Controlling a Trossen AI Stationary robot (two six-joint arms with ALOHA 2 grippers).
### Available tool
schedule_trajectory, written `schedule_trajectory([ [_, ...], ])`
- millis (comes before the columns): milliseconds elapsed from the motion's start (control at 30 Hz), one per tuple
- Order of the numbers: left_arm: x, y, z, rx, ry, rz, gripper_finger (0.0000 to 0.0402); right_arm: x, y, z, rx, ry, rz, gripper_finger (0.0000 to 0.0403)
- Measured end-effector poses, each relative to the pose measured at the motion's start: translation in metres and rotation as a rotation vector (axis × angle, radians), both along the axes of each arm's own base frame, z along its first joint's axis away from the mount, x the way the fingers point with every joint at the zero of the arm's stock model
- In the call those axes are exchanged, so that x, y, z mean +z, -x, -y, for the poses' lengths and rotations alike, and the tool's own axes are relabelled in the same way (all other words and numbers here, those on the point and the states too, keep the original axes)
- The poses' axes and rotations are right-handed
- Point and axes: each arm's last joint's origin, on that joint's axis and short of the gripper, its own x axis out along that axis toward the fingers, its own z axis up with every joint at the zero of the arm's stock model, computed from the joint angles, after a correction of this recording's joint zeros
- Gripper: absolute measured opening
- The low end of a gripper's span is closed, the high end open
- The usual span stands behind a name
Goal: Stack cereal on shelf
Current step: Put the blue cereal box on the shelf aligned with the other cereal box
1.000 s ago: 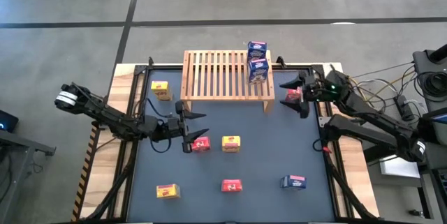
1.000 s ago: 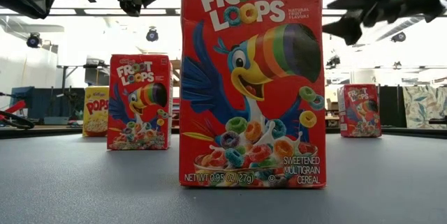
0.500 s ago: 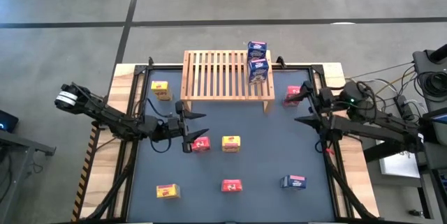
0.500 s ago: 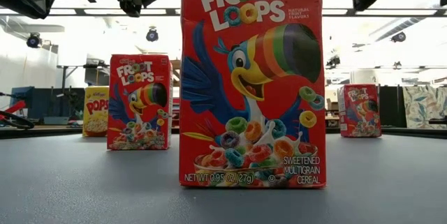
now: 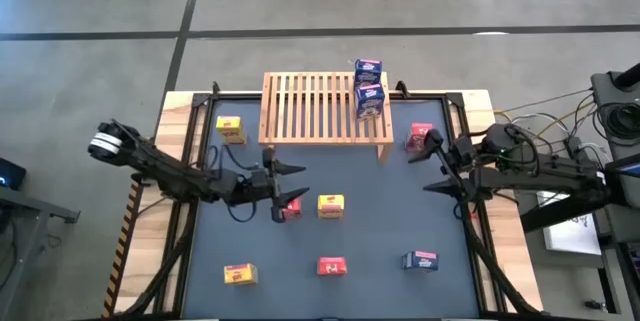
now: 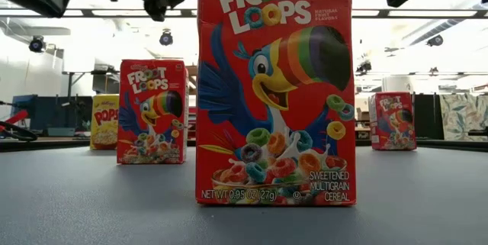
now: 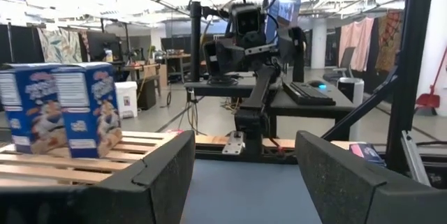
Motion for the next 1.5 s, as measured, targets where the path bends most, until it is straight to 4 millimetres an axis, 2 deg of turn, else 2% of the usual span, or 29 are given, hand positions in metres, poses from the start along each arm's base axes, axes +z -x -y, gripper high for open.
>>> schedule_trajectory([
  [133, 0.003, -0.023, 0.007, 0.000, -0.019, -0.007, 0.0231, -0.005, -0.003, -0.007, -0.047, -0.045, -0.068, 0.0359],
  [267, 0.009, -0.043, 0.016, -0.008, -0.043, -0.039, 0.0231, -0.010, -0.004, -0.019, -0.005, -0.069, -0.124, 0.0359],
  [367, 0.015, -0.054, 0.022, -0.017, -0.060, -0.080, 0.0231, -0.011, -0.003, -0.029, 0.018, -0.078, -0.148, 0.0359],
  [500, 0.023, -0.062, 0.026, -0.022, -0.089, -0.128, 0.0231, -0.022, -0.009, -0.042, -0.073, -0.043, -0.251, 0.0359],
  [667, 0.028, -0.062, 0.027, -0.026, -0.148, -0.125, 0.0231, -0.030, -0.019, -0.060, -0.123, 0.037, -0.359, 0.0359],
  [800, 0.028, -0.058, 0.022, -0.015, -0.162, -0.107, 0.0231, -0.021, -0.027, -0.076, -0.094, 0.080, -0.387, 0.0359],
  [1000, 0.025, -0.055, 0.018, -0.005, -0.158, -0.086, 0.0231, -0.010, -0.041, -0.098, -0.107, 0.218, -0.522, 0.0359],
  [1167, 0.025, -0.054, 0.019, -0.010, -0.147, -0.083, 0.0231, -0.019, -0.055, -0.114, -0.086, 0.326, -0.694, 0.0359],
  [1367, 0.024, -0.054, 0.021, -0.023, -0.113, -0.088, 0.0231, -0.024, -0.059, -0.130, -0.072, 0.394, -0.837, 0.0359],
  [1500, 0.024, -0.054, 0.021, -0.025, -0.107, -0.090, 0.0231, -0.013, -0.057, -0.145, -0.027, 0.379, -0.842, 0.0359],
])
